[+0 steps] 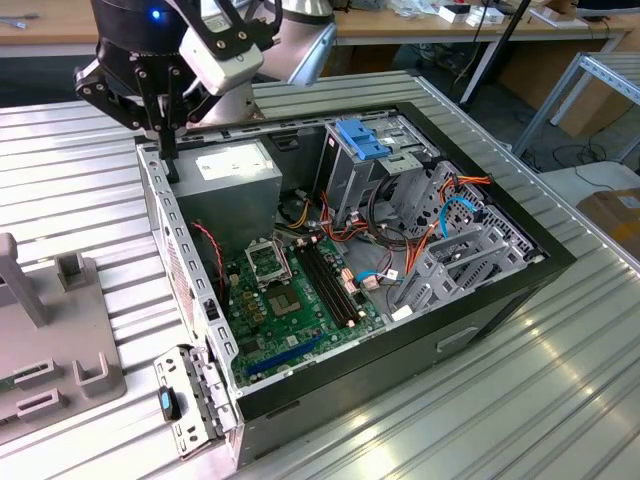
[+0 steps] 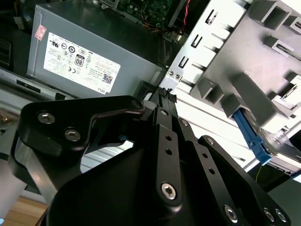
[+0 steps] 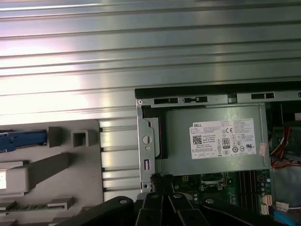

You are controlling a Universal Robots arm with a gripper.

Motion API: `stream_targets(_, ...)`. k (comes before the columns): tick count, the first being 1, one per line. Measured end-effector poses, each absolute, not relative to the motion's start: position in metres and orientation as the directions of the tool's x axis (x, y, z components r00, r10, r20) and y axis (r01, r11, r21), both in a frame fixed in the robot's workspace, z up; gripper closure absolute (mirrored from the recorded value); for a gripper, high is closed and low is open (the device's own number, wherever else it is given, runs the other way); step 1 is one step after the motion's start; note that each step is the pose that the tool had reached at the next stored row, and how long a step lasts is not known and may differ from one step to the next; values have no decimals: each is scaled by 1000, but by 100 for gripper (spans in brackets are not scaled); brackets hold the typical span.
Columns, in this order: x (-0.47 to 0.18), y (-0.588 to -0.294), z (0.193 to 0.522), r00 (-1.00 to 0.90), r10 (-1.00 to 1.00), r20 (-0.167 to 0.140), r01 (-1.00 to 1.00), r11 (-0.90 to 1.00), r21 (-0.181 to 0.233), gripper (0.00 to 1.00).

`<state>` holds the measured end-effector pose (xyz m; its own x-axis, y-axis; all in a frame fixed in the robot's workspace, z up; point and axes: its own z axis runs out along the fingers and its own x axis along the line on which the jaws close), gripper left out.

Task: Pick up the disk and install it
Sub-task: 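Reach for the disk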

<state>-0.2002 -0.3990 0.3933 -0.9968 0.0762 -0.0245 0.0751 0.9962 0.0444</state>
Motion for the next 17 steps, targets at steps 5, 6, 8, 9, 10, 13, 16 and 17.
stream_targets(5,-206,-399,393,-997,76,-24,75,996,44,89)
stream_targets(6,-209,-399,393,-997,76,-24,75,996,44,89)
stream_targets(8,-212,-399,393,-997,76,-24,75,996,44,89)
stream_targets(9,-213,-399,393,-997,76,-24,75,996,44,89)
stream_targets(10,-215,-399,393,-997,76,-24,75,996,44,89)
stream_targets(13,-221,-399,393,-997,76,-24,75,996,44,89)
stream_targets(16,-224,-399,393,-997,76,-24,75,996,44,89)
stream_targets(17,-225,-399,393,-997,76,-24,75,996,44,89)
